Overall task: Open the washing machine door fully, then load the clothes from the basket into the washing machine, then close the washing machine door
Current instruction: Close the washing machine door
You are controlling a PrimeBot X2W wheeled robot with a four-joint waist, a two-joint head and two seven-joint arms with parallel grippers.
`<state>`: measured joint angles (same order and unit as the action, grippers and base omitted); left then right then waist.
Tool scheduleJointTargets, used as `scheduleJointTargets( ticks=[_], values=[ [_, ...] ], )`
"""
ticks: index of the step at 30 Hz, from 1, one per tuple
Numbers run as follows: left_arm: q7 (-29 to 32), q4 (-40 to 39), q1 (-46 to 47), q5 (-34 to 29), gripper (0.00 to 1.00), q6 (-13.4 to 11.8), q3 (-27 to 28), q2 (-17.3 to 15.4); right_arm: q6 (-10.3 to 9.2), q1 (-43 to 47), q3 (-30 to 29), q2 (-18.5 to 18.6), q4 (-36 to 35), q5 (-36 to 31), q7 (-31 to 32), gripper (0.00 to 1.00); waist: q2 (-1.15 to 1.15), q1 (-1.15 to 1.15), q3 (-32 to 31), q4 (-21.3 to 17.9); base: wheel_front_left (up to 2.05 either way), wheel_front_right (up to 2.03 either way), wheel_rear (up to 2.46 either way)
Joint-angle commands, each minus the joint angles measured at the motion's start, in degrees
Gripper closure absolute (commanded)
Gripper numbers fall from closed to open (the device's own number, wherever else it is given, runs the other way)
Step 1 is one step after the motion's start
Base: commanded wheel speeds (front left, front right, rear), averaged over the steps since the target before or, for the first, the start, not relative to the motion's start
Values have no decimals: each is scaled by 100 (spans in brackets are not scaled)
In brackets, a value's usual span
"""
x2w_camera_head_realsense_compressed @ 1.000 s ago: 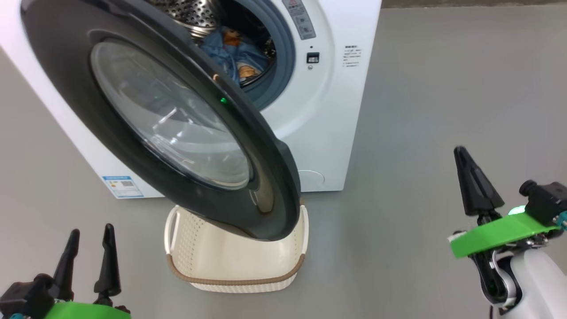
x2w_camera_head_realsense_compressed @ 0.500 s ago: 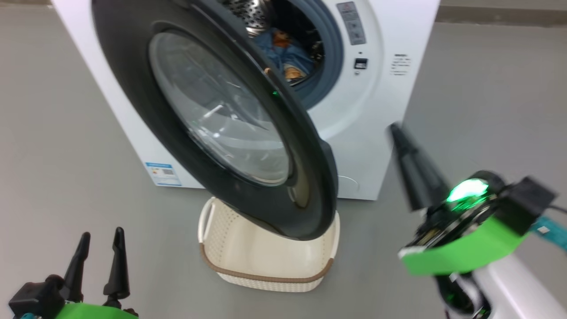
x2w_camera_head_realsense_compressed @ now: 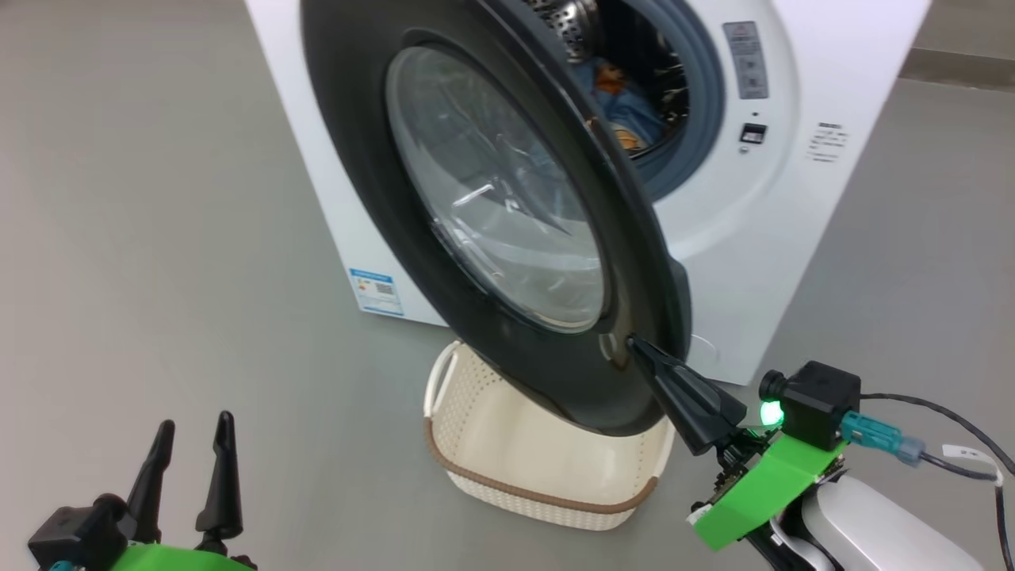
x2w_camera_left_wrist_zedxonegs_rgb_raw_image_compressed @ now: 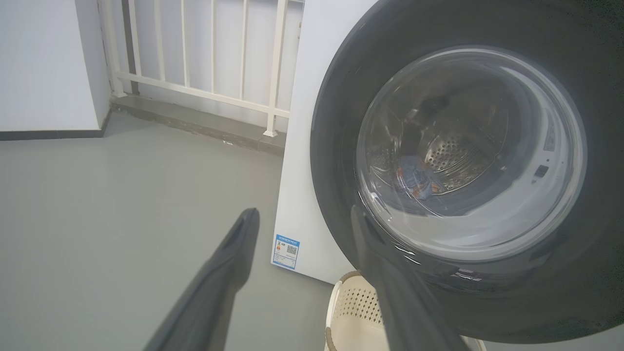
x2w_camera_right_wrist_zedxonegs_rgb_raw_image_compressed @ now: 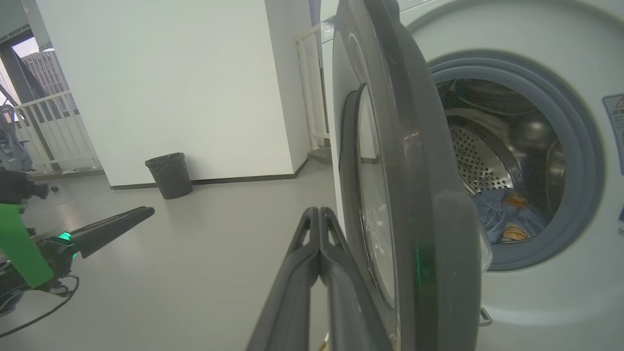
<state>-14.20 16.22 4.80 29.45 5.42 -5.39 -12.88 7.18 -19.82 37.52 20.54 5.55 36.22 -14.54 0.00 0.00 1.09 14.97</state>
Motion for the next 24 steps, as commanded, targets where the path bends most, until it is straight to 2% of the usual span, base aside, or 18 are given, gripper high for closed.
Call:
scheduleJointTargets(
  ticks=[1,13,24],
  values=[
    [-50,-86,199,38,0,15,183,-119,31,-210,116,72,70,128,-46,100,0,0,58,192,0,0,0],
    [-69,-59,354,70,0,54,180,-37,31,-767,442,294,1218,455,-46,100,0,0,446,458,0,0,0],
    [-77,-98,631,75,0,114,150,65,31,-1339,-124,625,1743,450,-46,100,0,0,1127,527,0,0,0]
  ],
)
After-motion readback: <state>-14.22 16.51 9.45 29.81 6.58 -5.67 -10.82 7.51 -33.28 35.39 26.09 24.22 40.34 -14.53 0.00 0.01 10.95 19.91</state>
